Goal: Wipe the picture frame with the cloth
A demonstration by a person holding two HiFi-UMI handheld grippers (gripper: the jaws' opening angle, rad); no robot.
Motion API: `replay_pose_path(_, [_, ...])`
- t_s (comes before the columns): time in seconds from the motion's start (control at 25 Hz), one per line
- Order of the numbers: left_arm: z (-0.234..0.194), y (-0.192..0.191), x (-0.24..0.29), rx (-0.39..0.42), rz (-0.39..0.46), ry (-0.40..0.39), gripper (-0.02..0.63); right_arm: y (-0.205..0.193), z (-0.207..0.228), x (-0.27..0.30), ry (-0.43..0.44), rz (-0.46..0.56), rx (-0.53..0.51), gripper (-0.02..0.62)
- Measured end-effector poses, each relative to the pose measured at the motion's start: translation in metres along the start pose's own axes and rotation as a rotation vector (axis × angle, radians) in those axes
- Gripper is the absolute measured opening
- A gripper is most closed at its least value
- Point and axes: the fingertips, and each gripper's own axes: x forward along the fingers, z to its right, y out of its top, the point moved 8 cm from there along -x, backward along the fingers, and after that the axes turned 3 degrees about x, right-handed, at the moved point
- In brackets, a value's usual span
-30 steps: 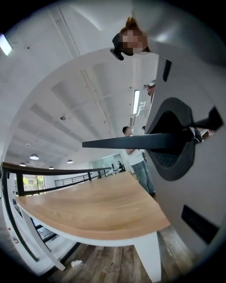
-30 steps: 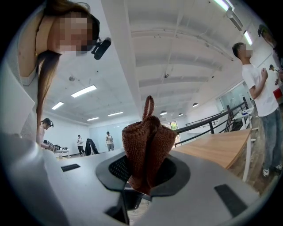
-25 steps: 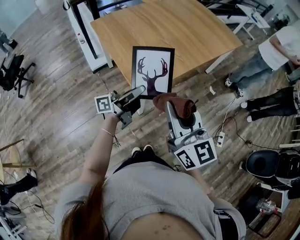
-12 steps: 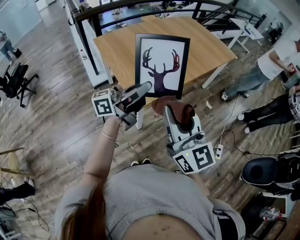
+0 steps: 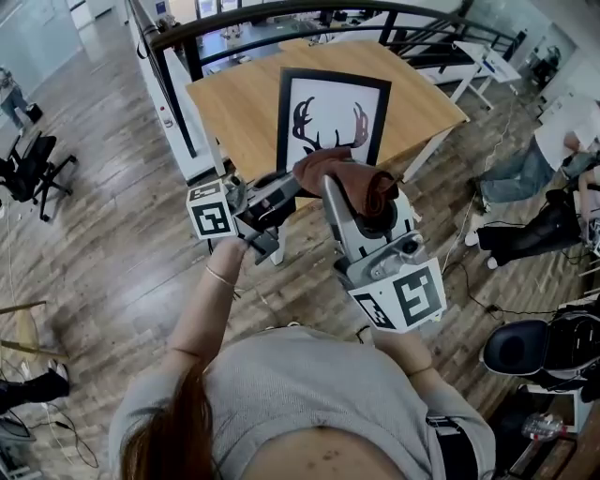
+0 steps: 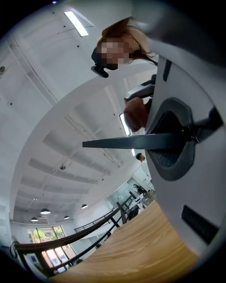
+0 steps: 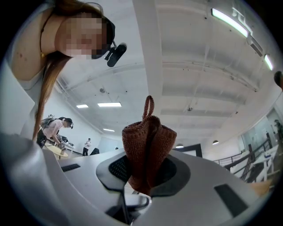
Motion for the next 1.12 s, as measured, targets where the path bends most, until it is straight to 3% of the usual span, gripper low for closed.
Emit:
replay_pose_path(0.2, [0.009,0.004,0.002,0.028,-0.010,0.005,0.018,0.041,0.007,0.057,0.011,0.109,-0.177,0.097])
replay_pose_path(0.44, [0.031,0.000,0.002,0.082,-0.032,0.008,0.018,0.050,0.007,0.087,-0.025,0.110,-0.266,0.097])
replay_pose_path(0.64, [0.030,0.010,0.004,0.081,-0.004,0.022,0.018,0.045,0.016,0.104,-0.014,0.038,-0.223,0.097])
replay_pose_path(0.88, [0.041,-0.015,-0.015,0.088,-0.002,0.037,0.018,0.014,-0.007,0.073,0.004,-0.023,-0.190,0.097])
replay_pose_path(1.12, [0.038,-0.015,-0.025,0.083,0.010,0.043,0.018,-0.009,-0.025,0.064,0.027,-0.082,-0.176,0.097])
